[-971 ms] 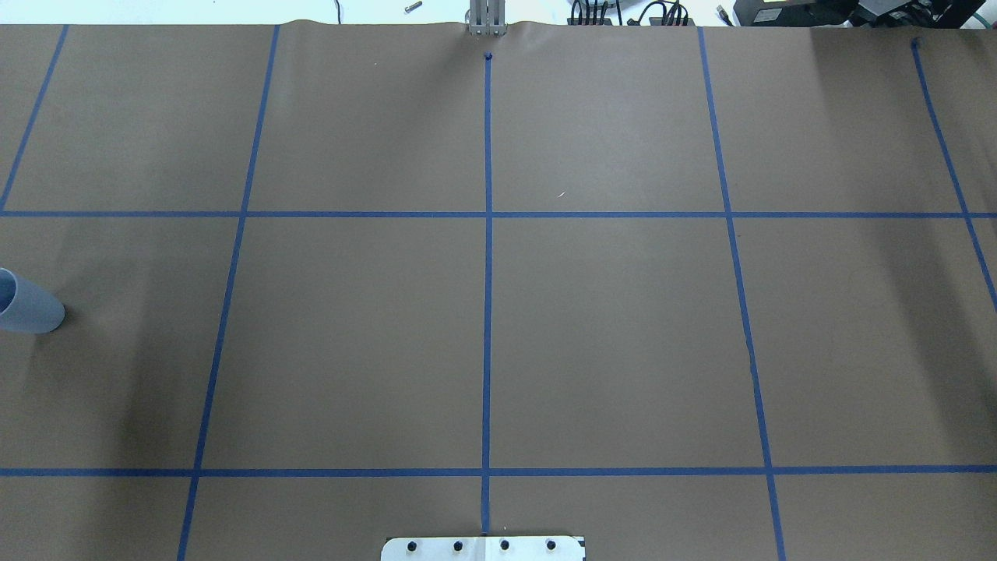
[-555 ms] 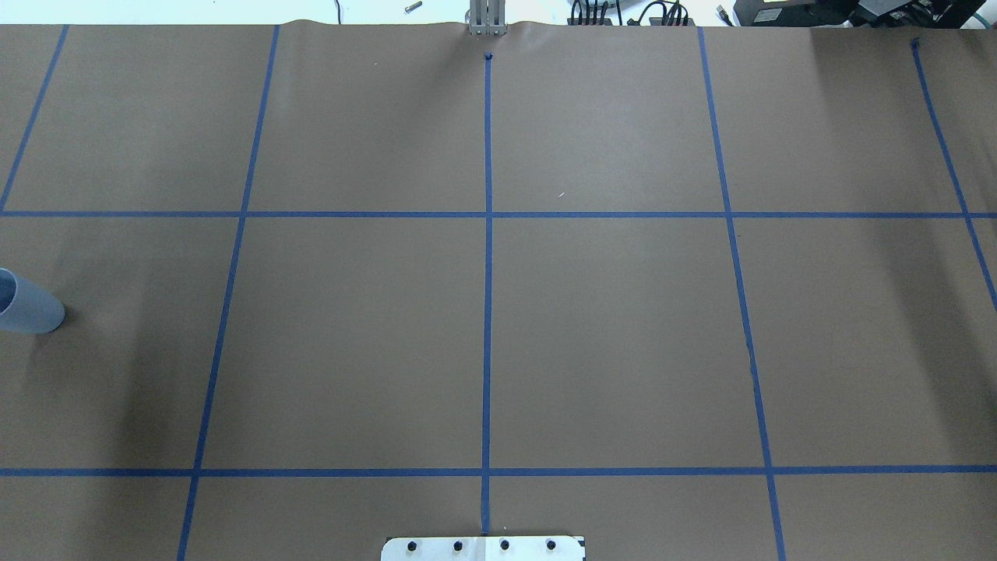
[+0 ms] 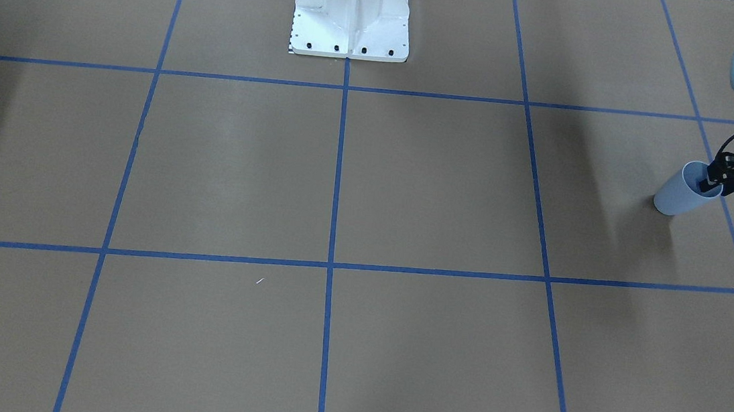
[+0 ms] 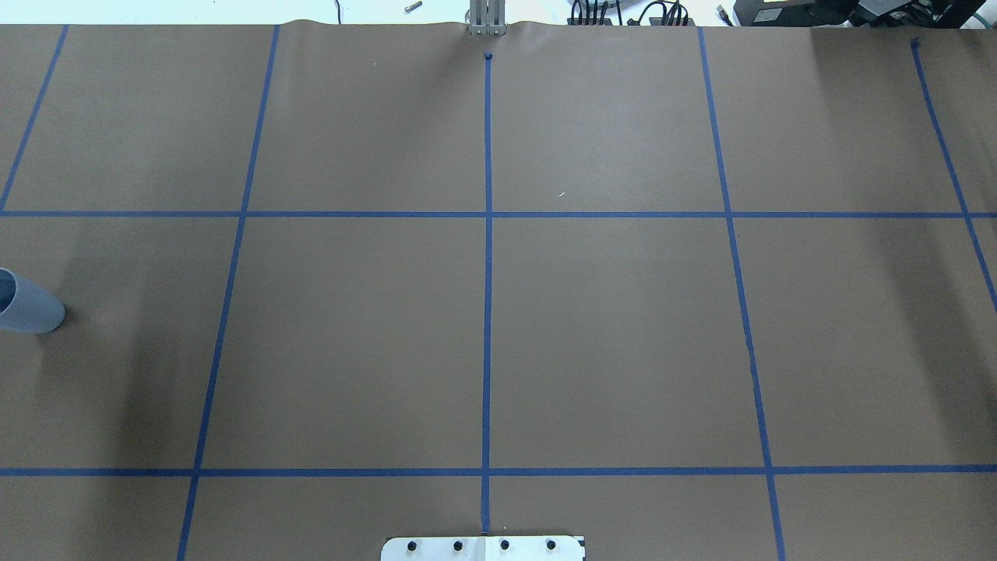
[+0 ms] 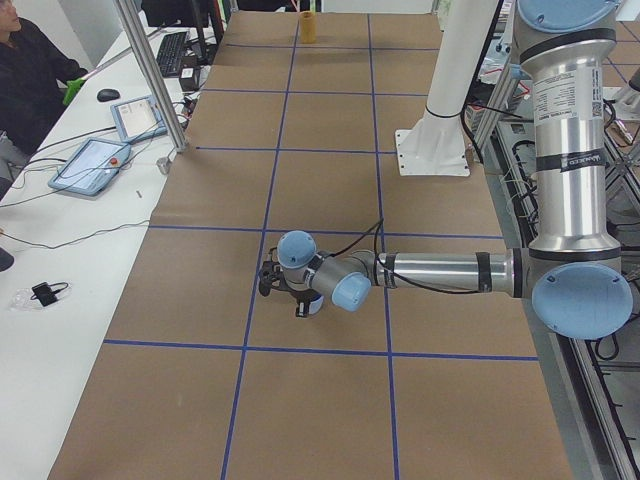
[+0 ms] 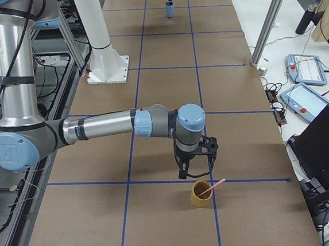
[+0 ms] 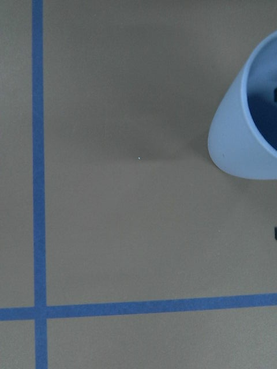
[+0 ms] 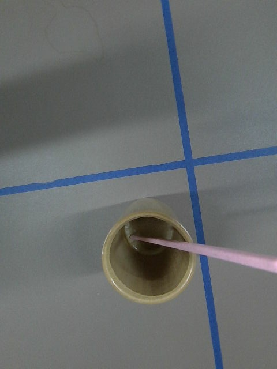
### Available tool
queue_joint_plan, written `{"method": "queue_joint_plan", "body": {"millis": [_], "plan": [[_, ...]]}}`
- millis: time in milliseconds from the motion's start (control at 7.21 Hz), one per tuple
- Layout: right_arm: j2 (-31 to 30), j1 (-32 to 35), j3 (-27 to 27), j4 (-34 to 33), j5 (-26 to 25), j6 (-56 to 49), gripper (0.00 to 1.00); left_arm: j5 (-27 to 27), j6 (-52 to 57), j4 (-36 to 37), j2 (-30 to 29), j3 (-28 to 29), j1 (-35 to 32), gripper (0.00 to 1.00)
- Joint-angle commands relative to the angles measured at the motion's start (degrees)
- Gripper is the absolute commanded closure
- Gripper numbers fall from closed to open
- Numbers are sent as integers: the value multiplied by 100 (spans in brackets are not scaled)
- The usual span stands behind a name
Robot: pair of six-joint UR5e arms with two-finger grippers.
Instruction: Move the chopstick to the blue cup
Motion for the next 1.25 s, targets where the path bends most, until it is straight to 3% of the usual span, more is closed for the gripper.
{"method": "queue_joint_plan", "body": {"millis": [0, 139, 277, 693, 832, 1109], "plan": [[-14, 0, 10, 0, 1, 10, 0, -268, -71, 78, -49, -83, -15, 100], [-23, 0, 10, 0, 1, 10, 0, -653, -80, 218, -162, -118, -24, 100], [-23, 0, 10, 0, 1, 1, 0, -666, -98, 680, -598, -127, -32, 100], [-5, 0, 45, 0, 133, -8, 0, -421, -1480, 2455, -2836, -127, 98, 100], [12, 0, 36, -9, 124, 10, 0, -385, -2383, 2826, -3549, -136, 456, 100], [30, 0, 54, -9, 133, 53, 0, 254, -4167, 2847, -4526, -119, 1604, 100]]}}
